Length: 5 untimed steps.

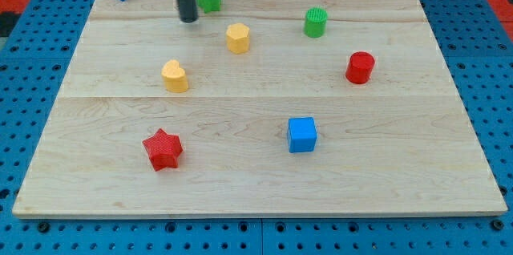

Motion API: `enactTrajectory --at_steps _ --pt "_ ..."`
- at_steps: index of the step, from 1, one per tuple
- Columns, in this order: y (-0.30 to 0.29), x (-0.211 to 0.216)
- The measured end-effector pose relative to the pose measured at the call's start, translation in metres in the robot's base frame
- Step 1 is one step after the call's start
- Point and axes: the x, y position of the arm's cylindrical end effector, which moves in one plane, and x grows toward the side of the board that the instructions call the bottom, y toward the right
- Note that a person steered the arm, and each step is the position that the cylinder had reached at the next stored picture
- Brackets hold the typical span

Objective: Slide the green star towards the top center

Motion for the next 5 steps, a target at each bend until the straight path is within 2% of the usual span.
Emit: enactTrajectory --at_steps 2,3,5 --pt "-0.007 -0.071" --pt "0.01 -0.076" --pt "0.01 -0.039"
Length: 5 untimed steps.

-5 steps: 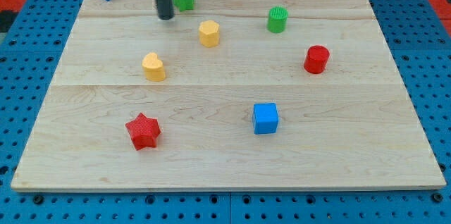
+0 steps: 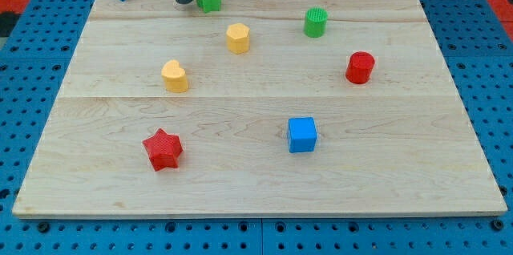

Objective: Slide the green star towards the top center

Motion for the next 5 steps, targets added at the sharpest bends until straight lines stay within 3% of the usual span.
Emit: enactTrajectory --at_steps 2,5 --pt "0.054 -0.024" --pt "0.069 -0.033"
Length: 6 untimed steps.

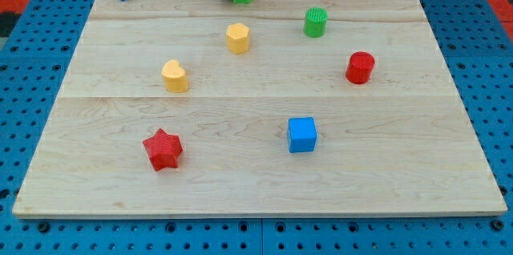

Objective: Slide the green star towards the top center

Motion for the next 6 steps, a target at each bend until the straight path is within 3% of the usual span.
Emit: enactTrajectory --at_steps 6 --pt "0.028 0.004"
